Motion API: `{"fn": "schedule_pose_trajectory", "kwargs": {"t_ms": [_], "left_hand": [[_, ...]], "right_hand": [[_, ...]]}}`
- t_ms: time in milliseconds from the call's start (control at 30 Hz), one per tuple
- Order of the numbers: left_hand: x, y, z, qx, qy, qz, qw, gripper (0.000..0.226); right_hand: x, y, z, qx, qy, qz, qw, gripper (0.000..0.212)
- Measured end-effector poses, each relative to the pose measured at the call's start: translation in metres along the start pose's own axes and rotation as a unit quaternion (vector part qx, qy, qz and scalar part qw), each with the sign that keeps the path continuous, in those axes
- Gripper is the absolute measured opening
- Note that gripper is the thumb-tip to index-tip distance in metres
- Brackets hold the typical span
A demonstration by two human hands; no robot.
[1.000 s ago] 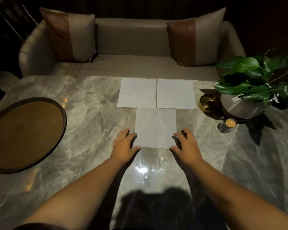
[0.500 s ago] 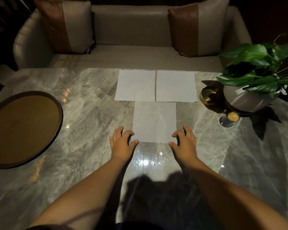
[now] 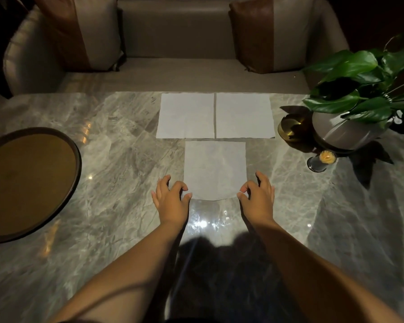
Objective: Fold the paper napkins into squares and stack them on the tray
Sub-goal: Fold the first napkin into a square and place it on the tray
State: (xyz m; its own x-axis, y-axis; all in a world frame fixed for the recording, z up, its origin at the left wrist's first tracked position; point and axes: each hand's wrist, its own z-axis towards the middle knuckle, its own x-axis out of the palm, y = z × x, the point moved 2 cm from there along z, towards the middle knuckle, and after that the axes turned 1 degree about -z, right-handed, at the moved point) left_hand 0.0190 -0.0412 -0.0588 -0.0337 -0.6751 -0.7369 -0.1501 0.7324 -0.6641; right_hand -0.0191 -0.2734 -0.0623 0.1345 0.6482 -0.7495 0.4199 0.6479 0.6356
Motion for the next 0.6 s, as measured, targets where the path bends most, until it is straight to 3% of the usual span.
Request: {"fn": "schedule_pose_trajectory", "kwargs": {"t_ms": [233, 500, 600], "left_hand": [[-0.004, -0.001, 0.000, 0.003, 0.015, 0.010, 1.000, 0.009], [-0.025, 0.010, -0.001, 0.048, 0.152, 0.021, 0.987, 0.011], [-0.032, 0.007, -0.004, 0.043, 0.192, -0.013, 0.980, 0.012]], "right_hand": [[-0.006, -0.003, -0.001, -0.010, 0.028, 0.008, 1.000, 0.022], [-0.021, -0.013, -0.028, -0.059, 0.085, 0.002, 0.995, 0.012], [-0.021, -0.016, -0.043, -0.101, 0.120, -0.055, 0.986, 0.053]]}}
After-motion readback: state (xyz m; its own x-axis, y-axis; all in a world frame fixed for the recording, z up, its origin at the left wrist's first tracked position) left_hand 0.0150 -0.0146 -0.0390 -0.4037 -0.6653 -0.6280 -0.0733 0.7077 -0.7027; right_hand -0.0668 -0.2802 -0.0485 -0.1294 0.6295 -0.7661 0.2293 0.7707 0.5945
